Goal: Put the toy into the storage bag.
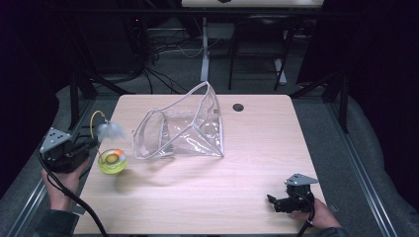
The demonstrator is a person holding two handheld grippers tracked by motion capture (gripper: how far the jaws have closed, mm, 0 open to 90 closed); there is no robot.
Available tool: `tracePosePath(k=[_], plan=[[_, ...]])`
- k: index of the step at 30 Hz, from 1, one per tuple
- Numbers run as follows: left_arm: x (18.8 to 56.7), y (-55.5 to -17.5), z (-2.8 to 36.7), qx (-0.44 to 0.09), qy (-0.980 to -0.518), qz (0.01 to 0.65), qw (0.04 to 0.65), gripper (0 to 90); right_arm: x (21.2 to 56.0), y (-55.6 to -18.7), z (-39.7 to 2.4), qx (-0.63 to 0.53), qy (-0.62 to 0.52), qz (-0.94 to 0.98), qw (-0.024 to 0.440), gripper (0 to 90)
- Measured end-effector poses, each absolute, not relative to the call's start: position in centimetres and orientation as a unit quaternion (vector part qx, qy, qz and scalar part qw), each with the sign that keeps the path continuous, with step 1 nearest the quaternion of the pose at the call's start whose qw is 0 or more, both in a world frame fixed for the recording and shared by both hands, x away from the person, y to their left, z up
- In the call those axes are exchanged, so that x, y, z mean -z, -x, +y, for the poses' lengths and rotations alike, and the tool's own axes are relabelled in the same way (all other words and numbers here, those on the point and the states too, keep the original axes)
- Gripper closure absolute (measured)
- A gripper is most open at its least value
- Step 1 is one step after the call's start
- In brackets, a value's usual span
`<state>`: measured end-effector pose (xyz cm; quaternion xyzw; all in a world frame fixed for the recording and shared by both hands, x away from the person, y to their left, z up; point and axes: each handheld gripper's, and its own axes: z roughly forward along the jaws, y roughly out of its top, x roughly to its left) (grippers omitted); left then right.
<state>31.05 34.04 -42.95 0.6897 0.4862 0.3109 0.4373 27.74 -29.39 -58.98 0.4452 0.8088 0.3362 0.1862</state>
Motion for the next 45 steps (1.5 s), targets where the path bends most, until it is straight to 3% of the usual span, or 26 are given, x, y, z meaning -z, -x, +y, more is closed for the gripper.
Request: tracePosePath(k=[45], plan=[[37.8, -31.5, 34.2, -0.335, -0.689, 0.467, 0.441, 88.3, 58.9, -27.5, -29.2, -0.334, -0.451, 0.807, 0.186, 0.0]])
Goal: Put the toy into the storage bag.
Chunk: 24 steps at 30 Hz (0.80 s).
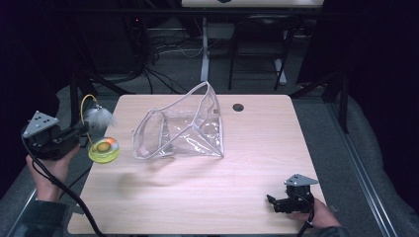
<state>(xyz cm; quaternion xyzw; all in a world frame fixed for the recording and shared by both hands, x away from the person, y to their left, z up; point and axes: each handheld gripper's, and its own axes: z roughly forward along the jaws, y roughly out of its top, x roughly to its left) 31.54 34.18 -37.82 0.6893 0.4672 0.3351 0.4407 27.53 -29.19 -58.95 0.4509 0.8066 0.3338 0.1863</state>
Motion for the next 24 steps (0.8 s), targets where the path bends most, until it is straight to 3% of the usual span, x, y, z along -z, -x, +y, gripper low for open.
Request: tracePosePath(k=[24], plan=[[34.1, -32.2, 32.6, -0.345, -0.693, 0.434, 0.461, 88.3, 59.0, -27.5, -29.2, -0.334, -0.452, 0.806, 0.186, 0.0]])
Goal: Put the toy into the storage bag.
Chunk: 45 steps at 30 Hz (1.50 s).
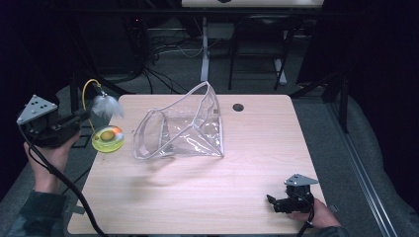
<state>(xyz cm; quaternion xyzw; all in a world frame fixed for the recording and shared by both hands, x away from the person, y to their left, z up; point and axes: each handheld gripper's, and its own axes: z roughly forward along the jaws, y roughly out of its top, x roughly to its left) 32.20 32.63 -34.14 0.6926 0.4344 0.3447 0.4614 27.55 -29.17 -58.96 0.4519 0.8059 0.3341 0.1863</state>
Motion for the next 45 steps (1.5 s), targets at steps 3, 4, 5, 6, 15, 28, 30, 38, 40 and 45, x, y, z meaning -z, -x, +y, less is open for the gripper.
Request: tracePosePath(k=[3, 4, 5, 6, 15, 28, 30, 38, 40, 45], plan=[[33.7, -32.4, 32.3, -0.345, -0.694, 0.43, 0.463, 88.3, 59.0, -27.5, -29.2, -0.334, -0.452, 0.806, 0.186, 0.0], [33.6, -32.5, 32.1, -0.345, -0.695, 0.428, 0.464, 88.3, 59.0, -27.5, -29.2, -0.334, -0.452, 0.806, 0.186, 0.0], [33.5, -32.6, 32.0, -0.346, -0.695, 0.427, 0.465, 88.3, 59.0, -27.5, -29.2, -0.334, -0.452, 0.806, 0.186, 0.0], [33.4, -32.7, 31.9, -0.346, -0.696, 0.426, 0.464, 88.3, 59.0, -27.5, -29.2, -0.334, -0.452, 0.806, 0.187, 0.0], [32.7, -33.7, 30.6, -0.342, -0.7, 0.413, 0.472, 88.3, 59.0, -27.6, -29.2, -0.336, -0.452, 0.805, 0.186, 0.0], [32.1, -35.0, 28.3, -0.331, -0.711, 0.392, 0.481, 88.3, 59.0, -27.6, -29.2, -0.337, -0.452, 0.805, 0.185, 0.0], [32.1, -35.2, 28.0, -0.329, -0.715, 0.388, 0.48, 88.3, 59.0, -27.6, -29.2, -0.338, -0.451, 0.805, 0.186, 0.0], [32.3, -36.2, 26.3, -0.32, -0.721, 0.377, 0.485, 88.3, 59.0, -27.6, -29.2, -0.336, -0.45, 0.806, 0.186, 0.0], [32.4, -36.4, 26.0, -0.317, -0.723, 0.374, 0.487, 88.3, 59.0, -27.6, -29.2, -0.336, -0.45, 0.806, 0.186, 0.0], [32.9, -37.2, 25.3, -0.303, -0.729, 0.366, 0.494, 88.3, 59.0, -27.6, -29.2, -0.335, -0.451, 0.806, 0.185, 0.0]])
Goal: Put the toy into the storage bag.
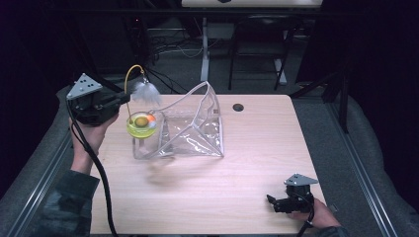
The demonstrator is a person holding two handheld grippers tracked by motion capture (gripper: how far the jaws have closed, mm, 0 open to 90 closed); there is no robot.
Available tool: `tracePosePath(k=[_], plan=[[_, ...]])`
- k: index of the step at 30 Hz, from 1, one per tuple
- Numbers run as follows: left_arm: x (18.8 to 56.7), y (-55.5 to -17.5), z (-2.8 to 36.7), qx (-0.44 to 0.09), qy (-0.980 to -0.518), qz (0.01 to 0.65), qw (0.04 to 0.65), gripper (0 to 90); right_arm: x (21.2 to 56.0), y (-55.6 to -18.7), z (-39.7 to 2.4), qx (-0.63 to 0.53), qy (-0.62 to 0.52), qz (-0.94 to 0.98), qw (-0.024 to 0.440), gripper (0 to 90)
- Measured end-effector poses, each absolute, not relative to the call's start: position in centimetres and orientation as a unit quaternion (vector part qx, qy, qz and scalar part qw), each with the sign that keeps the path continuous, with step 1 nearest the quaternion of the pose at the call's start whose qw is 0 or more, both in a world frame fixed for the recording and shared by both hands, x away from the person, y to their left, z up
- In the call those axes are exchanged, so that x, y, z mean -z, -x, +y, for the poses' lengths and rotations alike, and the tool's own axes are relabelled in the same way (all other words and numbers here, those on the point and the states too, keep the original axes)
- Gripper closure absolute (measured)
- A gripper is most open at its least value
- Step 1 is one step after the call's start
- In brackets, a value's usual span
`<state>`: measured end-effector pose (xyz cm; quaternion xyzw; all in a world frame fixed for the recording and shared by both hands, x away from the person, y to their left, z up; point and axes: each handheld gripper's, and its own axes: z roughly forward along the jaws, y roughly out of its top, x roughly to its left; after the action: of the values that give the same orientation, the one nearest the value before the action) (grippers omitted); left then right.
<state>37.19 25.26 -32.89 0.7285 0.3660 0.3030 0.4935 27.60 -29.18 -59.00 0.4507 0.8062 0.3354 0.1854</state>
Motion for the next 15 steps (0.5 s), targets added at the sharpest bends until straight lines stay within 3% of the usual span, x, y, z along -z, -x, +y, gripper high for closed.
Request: tracePosePath(k=[15], plan=[[35.3, -39.3, 23.4, -0.277, -0.736, 0.371, 0.495, 88.3, 59.0, -27.6, -29.2, -0.336, -0.45, 0.806, 0.186, 0.0]])
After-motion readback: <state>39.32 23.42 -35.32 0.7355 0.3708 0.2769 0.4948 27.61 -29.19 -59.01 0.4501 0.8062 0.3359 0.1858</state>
